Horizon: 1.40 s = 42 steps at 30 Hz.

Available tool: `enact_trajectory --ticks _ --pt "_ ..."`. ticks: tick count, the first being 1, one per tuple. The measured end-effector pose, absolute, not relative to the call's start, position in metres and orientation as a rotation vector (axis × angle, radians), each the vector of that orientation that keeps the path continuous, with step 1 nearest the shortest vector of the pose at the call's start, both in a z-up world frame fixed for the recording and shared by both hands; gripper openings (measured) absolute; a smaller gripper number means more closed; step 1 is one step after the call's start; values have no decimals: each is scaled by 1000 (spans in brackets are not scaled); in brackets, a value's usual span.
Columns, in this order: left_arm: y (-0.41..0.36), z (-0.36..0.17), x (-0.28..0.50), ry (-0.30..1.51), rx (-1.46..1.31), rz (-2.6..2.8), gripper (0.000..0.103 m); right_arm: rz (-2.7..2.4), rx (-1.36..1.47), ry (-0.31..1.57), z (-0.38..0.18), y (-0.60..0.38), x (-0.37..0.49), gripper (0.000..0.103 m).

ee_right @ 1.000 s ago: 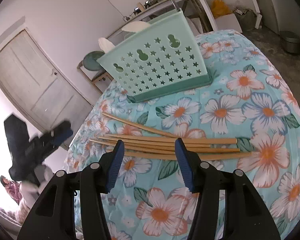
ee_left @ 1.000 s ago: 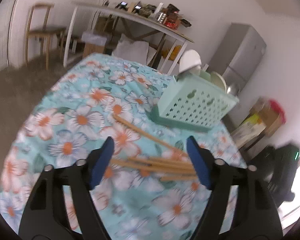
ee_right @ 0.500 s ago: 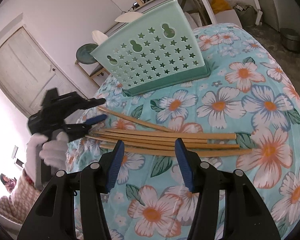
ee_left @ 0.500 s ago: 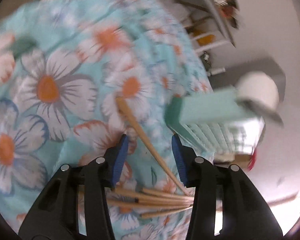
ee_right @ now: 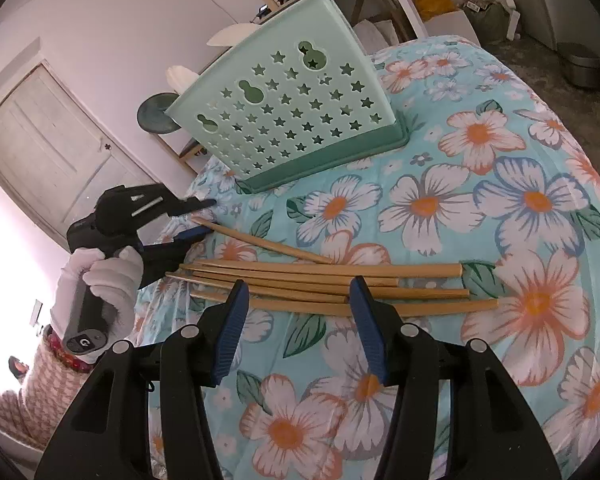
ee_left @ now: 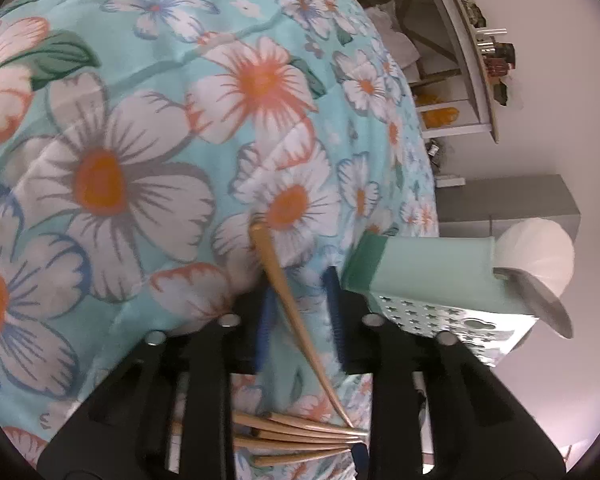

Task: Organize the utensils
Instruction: 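Lower the left tool onto a wooden chopstick and close on it, then lift the wooden chopstick upward with the left tool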

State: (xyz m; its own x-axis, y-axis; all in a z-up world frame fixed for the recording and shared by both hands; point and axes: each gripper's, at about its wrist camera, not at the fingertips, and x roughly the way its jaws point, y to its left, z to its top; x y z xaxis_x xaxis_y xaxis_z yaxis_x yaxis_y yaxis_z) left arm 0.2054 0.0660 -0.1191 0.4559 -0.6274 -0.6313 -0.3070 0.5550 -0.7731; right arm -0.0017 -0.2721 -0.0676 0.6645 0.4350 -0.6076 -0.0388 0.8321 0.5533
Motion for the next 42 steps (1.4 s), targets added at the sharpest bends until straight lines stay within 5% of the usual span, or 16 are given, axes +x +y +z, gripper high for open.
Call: enact_trajectory --ticks 17,42 --pt "82 -122 183 1052 -1170 -438 5 261 525 780 -54 -274 -15 52" --pt "132 -53 129 739 -1167 -768 5 299 397 795 -40 -240 -19 52"
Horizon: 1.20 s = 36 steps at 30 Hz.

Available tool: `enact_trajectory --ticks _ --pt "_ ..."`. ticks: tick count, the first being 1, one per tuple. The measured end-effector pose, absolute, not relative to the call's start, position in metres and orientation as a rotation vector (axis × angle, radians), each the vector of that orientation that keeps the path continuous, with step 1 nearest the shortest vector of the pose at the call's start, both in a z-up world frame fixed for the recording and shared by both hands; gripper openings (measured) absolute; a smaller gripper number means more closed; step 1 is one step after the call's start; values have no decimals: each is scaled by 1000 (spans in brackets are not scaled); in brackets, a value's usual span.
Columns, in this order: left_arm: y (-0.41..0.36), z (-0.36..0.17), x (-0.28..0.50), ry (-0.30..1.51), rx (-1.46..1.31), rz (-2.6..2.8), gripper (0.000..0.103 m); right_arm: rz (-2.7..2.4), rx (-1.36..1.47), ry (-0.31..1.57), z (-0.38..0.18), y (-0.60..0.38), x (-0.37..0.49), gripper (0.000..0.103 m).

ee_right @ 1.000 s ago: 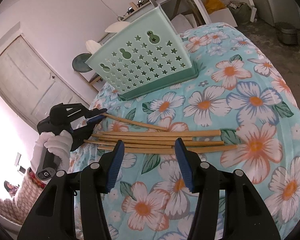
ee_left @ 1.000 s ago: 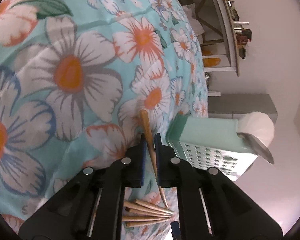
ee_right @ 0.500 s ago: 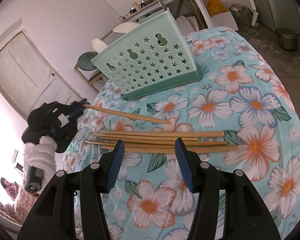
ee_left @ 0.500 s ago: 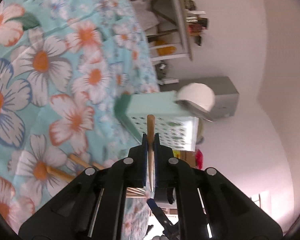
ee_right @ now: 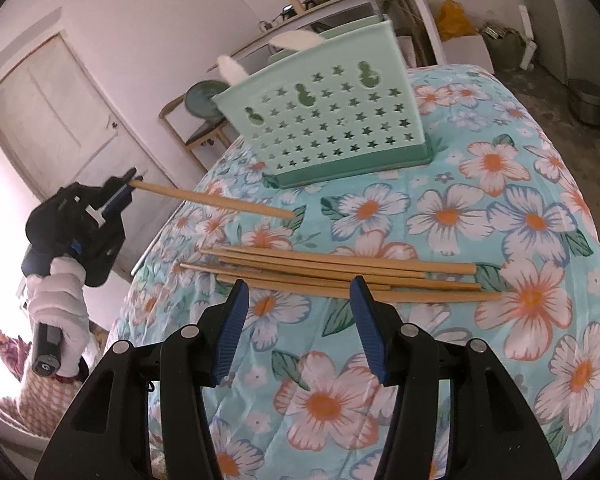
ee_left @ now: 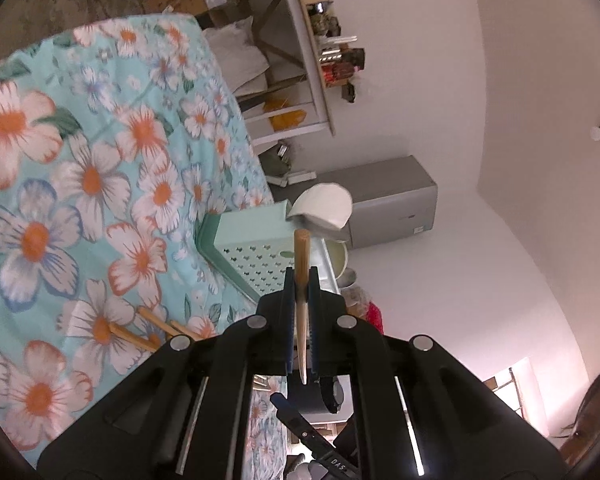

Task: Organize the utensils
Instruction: 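Lift the wooden chopstick upward with the left tool, then close the right tool on another wooden chopstick and lift it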

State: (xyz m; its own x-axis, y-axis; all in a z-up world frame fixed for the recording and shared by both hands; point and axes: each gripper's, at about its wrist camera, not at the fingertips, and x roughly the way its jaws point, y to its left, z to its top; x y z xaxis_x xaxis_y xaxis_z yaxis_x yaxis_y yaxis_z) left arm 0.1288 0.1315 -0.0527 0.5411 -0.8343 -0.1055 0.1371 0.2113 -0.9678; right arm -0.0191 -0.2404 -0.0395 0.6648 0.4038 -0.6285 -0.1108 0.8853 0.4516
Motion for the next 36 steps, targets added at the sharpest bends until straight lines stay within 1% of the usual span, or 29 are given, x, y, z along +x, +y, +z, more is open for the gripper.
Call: enact_trajectory --ticks 9,16,20,22,24,31,32,34,35,36 --pt "181 -43 117 618 -1156 -685 5 360 323 812 -36 -210 -11 52" --pt "209 -27 105 540 -1080 -604 5 468 68 786 -27 -140 12 51" --pt "221 -20 97 498 -1052 -579 5 509 -115 792 -34 -95 27 51" --pt "227 -16 93 474 -1039 -567 5 503 -212 787 -40 -77 32 49" --pt "232 -12 88 452 -1025 -558 5 498 -286 776 -43 -63 36 44" --pt "249 -7 79 402 -1007 -523 5 474 -534 745 -61 -18 46 38" --pt "250 -7 78 400 -1008 -521 5 476 -556 749 -65 -13 47 36" --pt "254 -8 76 398 -1008 -516 5 482 -577 743 -67 -9 46 26" --pt "255 -8 75 397 -1006 -513 5 475 -580 741 -67 -9 46 19" --pt "257 -8 74 395 -1001 -509 5 467 -569 728 -64 -10 44 18"
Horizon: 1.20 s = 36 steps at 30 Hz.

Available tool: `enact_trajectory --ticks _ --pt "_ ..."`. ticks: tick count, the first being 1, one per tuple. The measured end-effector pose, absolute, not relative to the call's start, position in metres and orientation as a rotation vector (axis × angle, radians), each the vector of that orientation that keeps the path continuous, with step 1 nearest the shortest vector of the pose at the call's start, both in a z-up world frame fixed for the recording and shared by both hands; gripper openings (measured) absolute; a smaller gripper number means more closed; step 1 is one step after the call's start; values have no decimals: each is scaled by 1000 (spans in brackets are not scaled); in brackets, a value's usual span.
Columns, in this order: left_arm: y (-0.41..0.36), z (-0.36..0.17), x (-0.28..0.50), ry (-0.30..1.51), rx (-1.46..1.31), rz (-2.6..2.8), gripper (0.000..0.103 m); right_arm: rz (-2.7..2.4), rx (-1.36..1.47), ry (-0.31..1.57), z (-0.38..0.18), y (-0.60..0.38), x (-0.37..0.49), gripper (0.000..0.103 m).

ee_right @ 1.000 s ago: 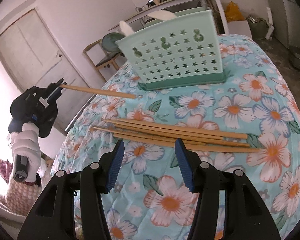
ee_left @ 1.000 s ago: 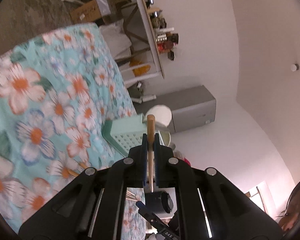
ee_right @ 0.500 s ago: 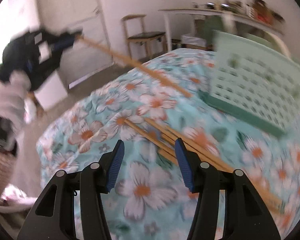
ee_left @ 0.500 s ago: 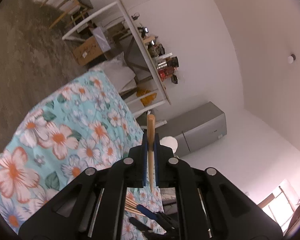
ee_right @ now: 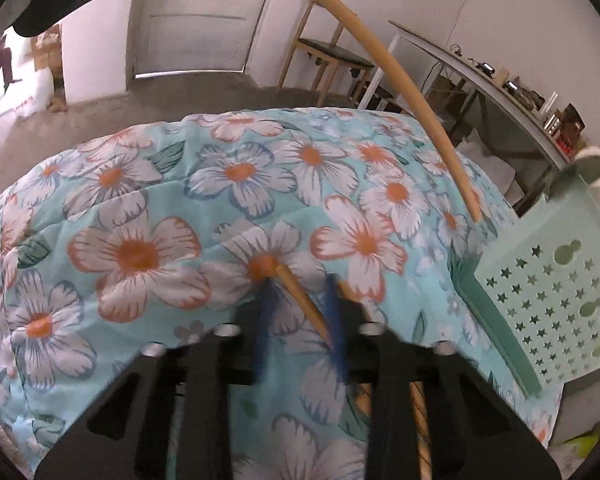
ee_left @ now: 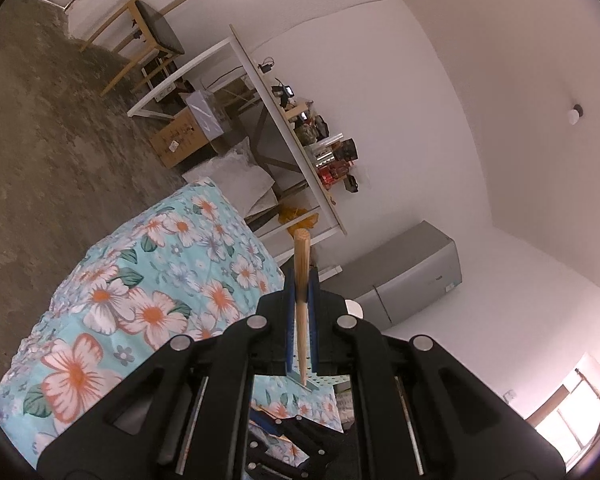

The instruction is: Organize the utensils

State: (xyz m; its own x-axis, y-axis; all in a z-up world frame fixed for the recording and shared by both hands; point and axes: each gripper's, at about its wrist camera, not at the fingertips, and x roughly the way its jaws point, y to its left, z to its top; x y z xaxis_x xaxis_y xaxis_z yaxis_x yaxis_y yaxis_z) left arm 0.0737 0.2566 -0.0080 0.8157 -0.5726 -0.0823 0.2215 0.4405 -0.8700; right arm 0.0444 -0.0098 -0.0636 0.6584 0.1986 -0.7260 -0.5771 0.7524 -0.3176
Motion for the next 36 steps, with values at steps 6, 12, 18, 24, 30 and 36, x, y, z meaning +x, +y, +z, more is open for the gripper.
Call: enact_trajectory --ticks 6,12,18,24,30,36 --pt "264 3 66 356 -976 -489 5 437 -247 639 4 -67 41 11" --pt "259 15 63 323 -960 -515 5 349 175 537 62 -186 18 6" --pt "239 29 64 321 -910 -555 5 238 274 452 67 -241 -18 6" --pt "216 38 64 334 -872 -571 5 199 313 432 59 -257 -29 6" --pt "205 40 63 335 -852 -579 5 180 338 404 60 -263 -35 6" --pt "197 42 61 346 -840 -575 5 176 377 379 64 -266 -37 6"
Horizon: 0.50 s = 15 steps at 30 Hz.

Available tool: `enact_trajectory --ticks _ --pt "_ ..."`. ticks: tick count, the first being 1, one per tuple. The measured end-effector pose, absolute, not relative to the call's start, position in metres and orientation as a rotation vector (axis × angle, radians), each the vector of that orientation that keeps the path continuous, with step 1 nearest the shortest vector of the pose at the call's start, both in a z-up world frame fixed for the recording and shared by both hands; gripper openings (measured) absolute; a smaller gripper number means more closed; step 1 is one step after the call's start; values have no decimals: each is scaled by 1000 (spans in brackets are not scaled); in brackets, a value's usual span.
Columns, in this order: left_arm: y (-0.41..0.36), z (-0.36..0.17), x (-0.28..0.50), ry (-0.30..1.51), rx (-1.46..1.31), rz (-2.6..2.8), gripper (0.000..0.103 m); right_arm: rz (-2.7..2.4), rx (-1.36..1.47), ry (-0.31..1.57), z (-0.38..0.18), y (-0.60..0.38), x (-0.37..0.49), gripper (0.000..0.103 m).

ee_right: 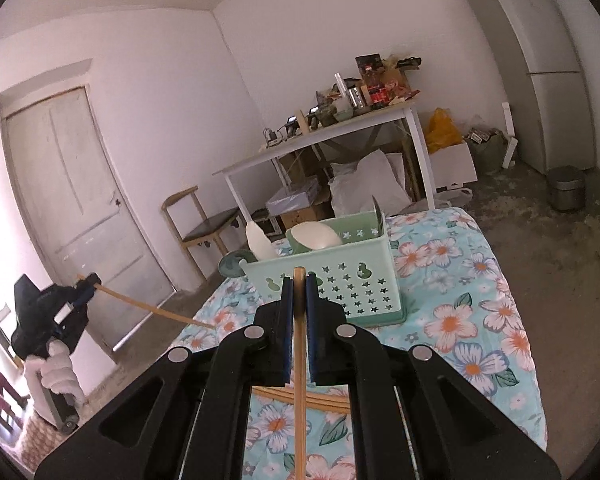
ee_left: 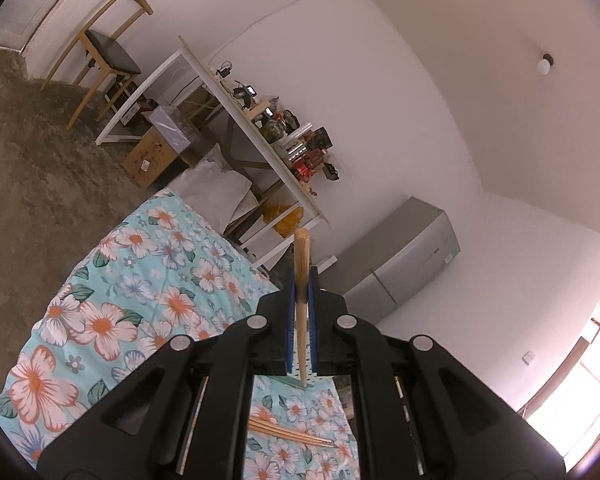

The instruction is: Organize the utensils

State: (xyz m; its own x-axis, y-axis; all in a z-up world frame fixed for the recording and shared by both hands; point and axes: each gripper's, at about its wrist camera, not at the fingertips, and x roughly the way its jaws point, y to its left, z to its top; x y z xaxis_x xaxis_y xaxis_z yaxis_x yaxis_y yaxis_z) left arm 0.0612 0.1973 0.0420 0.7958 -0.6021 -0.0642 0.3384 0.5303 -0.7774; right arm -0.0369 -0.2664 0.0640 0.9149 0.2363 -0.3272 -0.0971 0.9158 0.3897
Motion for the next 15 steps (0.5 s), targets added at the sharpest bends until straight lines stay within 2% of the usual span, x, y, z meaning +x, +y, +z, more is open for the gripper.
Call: enact_trajectory --ticks 15 --pt "197 49 58 329 -802 -571 5 185 350 356 75 -261 -33 6"
